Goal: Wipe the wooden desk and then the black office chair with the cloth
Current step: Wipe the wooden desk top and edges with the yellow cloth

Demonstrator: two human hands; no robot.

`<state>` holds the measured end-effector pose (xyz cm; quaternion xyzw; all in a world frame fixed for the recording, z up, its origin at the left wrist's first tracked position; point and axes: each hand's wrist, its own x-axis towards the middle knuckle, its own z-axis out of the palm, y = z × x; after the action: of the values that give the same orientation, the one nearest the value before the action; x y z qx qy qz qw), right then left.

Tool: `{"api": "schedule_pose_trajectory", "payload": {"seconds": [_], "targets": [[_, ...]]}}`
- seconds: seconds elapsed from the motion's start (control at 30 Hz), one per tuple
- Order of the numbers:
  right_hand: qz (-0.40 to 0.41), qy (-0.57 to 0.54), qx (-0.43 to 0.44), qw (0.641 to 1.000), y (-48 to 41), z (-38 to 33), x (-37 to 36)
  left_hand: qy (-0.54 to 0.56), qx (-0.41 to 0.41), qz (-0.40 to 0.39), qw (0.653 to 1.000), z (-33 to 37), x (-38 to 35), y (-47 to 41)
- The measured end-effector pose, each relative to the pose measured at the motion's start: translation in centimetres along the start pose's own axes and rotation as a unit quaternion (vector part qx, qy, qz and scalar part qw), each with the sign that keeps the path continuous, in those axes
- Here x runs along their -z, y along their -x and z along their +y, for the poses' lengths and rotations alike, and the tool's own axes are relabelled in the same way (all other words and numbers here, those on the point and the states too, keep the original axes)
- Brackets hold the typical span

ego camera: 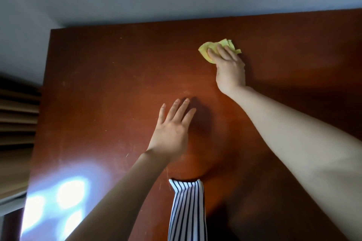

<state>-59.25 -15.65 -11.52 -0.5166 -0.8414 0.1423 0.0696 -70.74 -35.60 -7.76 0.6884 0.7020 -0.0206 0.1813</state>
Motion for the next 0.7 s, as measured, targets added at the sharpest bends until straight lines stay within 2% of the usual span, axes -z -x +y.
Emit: {"api": "schedule_pose_trajectory", "payload": {"seconds": [0.17,0.4,0.7], "targets": [[-0.067,-0.004,0.068,0.995,3.9,-4.7,-1.4,0.005,0.023,0.006,1.000,-2.2,1.0,1.9],[-0.085,-0.006,0.063,0.994,13.6,-9.1,-3.1,0.005,0.017,-0.020,1.000,-5.2,2.3,5.2],[0.056,-0.036,-0.013,0.998,26.1,-15.1,-4.7,-0.034,-0.045,-0.095,0.994,-8.4,1.7,11.7]]}}
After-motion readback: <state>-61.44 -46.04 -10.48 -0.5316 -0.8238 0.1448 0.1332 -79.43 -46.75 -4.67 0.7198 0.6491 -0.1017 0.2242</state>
